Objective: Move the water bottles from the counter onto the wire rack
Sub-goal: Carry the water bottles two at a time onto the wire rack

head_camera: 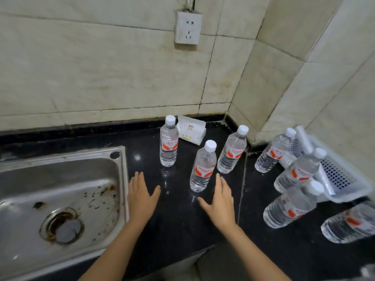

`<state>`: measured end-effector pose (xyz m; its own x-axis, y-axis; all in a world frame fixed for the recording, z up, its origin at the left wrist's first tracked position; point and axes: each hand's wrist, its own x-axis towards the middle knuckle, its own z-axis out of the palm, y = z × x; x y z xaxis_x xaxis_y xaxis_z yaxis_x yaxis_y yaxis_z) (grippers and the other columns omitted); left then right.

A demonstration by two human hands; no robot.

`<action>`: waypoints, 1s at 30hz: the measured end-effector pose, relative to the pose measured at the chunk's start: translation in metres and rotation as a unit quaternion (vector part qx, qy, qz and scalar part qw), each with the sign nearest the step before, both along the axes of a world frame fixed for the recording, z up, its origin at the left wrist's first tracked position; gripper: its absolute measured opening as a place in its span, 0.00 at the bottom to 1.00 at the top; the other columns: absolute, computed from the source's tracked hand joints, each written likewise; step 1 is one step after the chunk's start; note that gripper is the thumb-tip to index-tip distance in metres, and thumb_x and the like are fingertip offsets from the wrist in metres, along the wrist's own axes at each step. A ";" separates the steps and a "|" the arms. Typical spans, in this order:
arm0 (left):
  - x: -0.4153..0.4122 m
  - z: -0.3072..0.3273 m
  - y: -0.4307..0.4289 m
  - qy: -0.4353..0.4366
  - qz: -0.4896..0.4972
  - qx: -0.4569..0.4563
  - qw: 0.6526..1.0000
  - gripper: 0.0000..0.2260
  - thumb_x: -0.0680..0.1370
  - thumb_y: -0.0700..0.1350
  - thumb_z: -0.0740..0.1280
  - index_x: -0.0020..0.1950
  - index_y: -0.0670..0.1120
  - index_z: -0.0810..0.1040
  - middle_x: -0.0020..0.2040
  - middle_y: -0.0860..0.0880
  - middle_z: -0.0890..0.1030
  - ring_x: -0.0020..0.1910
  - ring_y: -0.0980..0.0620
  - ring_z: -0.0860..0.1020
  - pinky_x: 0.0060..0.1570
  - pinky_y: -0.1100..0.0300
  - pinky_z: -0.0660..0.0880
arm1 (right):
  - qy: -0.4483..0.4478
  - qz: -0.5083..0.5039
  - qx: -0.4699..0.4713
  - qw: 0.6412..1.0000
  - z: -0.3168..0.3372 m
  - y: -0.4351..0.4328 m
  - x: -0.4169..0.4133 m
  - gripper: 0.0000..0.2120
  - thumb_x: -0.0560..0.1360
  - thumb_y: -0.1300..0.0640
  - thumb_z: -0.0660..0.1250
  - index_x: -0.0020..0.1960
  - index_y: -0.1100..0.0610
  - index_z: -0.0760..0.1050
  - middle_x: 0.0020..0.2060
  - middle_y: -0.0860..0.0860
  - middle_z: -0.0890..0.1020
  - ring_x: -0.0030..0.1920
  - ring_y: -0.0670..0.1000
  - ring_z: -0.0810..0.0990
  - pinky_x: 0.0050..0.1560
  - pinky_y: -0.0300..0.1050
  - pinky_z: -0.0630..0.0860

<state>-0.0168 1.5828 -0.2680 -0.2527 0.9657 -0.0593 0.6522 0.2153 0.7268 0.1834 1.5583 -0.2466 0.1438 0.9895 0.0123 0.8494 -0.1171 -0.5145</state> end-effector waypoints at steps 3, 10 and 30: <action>0.005 0.005 0.040 -0.015 -0.039 0.017 0.999 0.34 0.76 0.50 0.64 0.75 0.41 0.50 0.77 0.43 0.52 0.76 0.45 0.50 0.73 0.50 0.51 | 0.012 -0.031 0.016 0.999 0.006 0.027 0.001 0.45 0.69 0.48 0.70 0.74 0.57 0.46 0.74 0.57 0.56 0.73 0.56 0.55 0.70 0.52 0.58; 0.008 0.019 0.129 -0.082 -0.062 0.057 0.993 0.40 0.72 0.49 0.69 0.75 0.42 0.49 0.76 0.41 0.54 0.75 0.43 0.52 0.72 0.47 0.54 | 0.225 -0.098 0.055 0.968 0.008 0.078 -0.015 0.44 0.61 0.55 0.76 0.68 0.43 0.54 0.63 0.41 0.67 0.66 0.47 0.65 0.68 0.47 0.63; 0.018 0.026 0.145 -0.319 0.042 0.032 0.946 0.30 0.64 0.43 0.76 0.62 0.50 0.68 0.60 0.47 0.76 0.58 0.45 0.75 0.56 0.56 0.69 | 0.287 -0.211 0.043 0.933 0.011 0.087 -0.025 0.35 0.63 0.60 0.76 0.59 0.43 0.58 0.49 0.38 0.74 0.52 0.45 0.76 0.53 0.39 0.72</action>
